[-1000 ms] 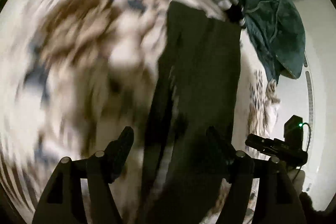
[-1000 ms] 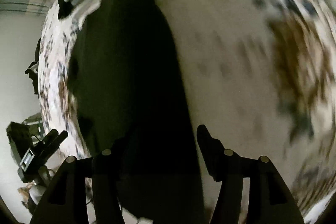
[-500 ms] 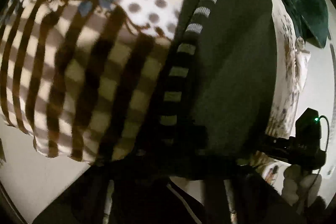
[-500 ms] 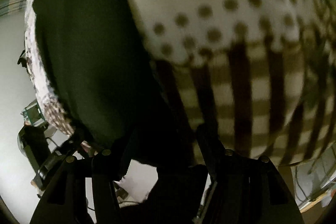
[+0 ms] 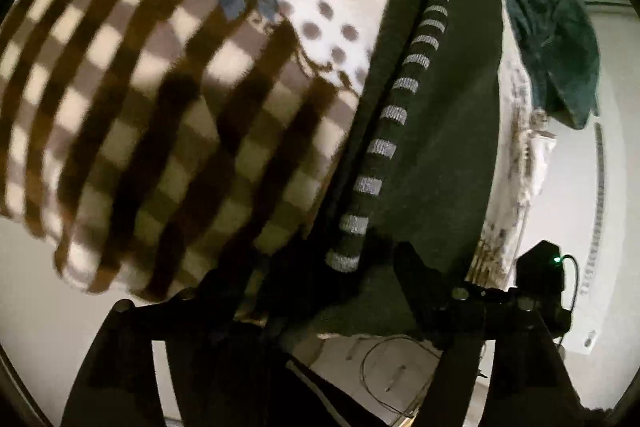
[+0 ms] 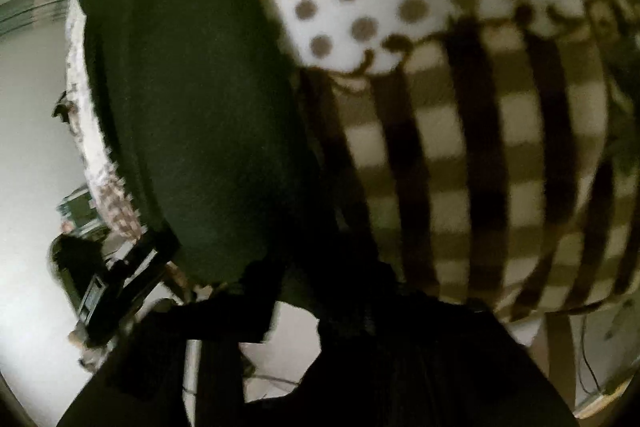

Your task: Fold small clothes

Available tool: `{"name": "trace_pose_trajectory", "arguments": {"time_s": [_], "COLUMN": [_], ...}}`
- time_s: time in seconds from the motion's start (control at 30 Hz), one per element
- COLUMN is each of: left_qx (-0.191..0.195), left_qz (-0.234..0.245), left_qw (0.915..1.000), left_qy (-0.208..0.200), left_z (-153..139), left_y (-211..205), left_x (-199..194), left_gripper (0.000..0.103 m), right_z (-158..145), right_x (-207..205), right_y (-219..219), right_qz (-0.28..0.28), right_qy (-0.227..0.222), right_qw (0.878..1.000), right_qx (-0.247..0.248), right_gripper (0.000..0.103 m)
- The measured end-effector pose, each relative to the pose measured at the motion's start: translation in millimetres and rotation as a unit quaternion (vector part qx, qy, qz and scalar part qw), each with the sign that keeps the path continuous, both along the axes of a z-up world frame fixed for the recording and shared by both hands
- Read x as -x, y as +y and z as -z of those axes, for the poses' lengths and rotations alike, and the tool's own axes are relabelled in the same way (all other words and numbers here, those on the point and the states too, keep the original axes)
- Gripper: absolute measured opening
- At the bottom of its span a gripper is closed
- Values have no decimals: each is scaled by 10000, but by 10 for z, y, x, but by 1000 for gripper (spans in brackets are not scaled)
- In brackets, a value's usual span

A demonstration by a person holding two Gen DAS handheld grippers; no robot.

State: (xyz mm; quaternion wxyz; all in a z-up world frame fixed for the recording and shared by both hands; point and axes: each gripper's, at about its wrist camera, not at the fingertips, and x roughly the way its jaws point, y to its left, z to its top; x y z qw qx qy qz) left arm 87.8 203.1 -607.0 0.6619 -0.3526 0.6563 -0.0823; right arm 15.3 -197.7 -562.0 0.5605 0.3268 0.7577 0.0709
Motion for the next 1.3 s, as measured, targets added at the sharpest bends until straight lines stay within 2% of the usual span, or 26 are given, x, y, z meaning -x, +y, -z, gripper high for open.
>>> {"name": "trace_pose_trajectory", "arguments": {"time_s": [0.07,0.13,0.17,0.2,0.33,0.37,0.43,0.47,0.5,0.57,0.6,0.67,0.7,0.77,0.83,0.87,0.9,1.07,1.2,1.3], "left_qx": [165,149,189,176,6,40,64,-77,-154,37,241,621,677,652,457,364,291,134,29,56], "left_qz": [177,333,406,451,648,650,708,838,942,859,706,394,317,321,471,489,453,324,316,233], "left_qw": [9997,9993,9990,9988,9978,9977,9970,9958,9947,9957,9971,9972,9971,9974,9978,9981,9984,9988,9984,9978], "left_qy": [89,45,-26,-38,-106,-174,-297,-355,-378,-335,-180,96,112,33,-92,-128,-174,-336,-475,-617], "left_z": [146,202,214,205,133,90,33,-14,-24,10,81,226,228,173,55,15,-50,-349,-566,-728], "left_y": [-80,-155,-215,-244,-357,-384,-394,-449,-425,-408,-371,-310,-314,-325,-371,-380,-381,-318,-471,-434], "left_x": [-33,-81,-124,-156,-140,-132,-70,-48,9,48,65,87,82,85,119,128,153,242,141,72], "left_gripper": [72,79,88,91,91,90,76,54,43,43,44,49,49,46,29,14,9,9,8,8], "right_z": [87,171,213,241,272,262,249,240,228,241,265,340,380,367,299,228,176,-178,-434,-677], "right_x": [69,125,140,144,139,140,157,177,196,220,185,206,184,187,194,195,195,152,61,-66], "right_y": [4,-31,-25,-26,21,31,76,113,150,246,252,270,243,229,231,233,234,235,210,221], "right_qz": [-32,-78,-60,-17,49,49,52,19,-6,-170,-188,7,94,270,301,300,296,269,204,193], "right_qy": [35,66,68,59,53,26,-32,-27,-31,-33,-14,112,143,108,-1,-94,-156,-458,-650,-845], "right_qw": [9998,9996,9993,9991,9977,9972,9958,9950,9941,9942,9946,9943,9939,9933,9938,9942,9945,9937,9935,9924], "right_qx": [-181,-274,-354,-429,-673,-752,-909,-994,-1085,-1062,-1023,-1062,-1088,-1121,-1074,-1031,-995,-986,-909,-868], "right_gripper": [47,47,47,50,54,52,29,20,20,20,20,20,20,18,14,13,12,12,11,11]}}
